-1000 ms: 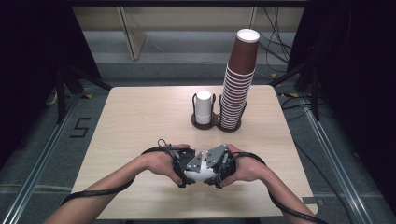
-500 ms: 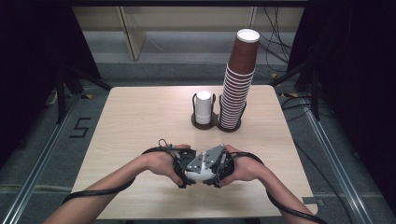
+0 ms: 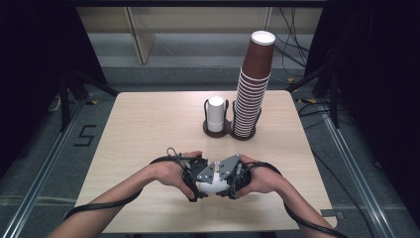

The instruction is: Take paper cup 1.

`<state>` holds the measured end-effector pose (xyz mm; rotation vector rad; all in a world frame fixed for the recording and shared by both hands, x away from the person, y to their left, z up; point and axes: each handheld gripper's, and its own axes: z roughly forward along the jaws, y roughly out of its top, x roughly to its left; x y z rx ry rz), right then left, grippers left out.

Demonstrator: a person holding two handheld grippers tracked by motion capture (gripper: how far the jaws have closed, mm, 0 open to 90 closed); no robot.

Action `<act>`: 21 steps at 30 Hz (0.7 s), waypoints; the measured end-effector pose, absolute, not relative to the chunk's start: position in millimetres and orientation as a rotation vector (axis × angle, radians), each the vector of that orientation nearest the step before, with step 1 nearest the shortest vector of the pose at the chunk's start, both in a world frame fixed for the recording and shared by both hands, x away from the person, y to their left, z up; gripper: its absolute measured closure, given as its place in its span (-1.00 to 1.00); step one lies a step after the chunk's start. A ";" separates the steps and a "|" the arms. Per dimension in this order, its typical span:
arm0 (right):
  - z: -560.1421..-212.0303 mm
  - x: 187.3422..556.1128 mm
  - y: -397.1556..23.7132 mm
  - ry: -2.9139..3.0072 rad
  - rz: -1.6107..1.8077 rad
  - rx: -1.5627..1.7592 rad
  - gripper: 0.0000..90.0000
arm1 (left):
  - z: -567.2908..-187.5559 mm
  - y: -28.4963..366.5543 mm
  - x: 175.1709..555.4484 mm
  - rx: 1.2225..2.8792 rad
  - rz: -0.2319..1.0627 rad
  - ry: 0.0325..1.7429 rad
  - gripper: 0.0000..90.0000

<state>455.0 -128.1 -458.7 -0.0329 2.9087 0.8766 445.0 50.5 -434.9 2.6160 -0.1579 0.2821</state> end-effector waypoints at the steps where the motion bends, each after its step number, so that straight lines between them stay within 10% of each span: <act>1: -457.5 447.7 -131.5 2.940 0.854 0.105 -0.25 | -434.2 51.7 445.3 2.609 0.295 -0.155 -0.71; 21: -469.8 447.8 -178.1 2.553 1.302 0.231 -0.26 | -427.4 89.4 444.4 2.426 0.359 0.041 -0.85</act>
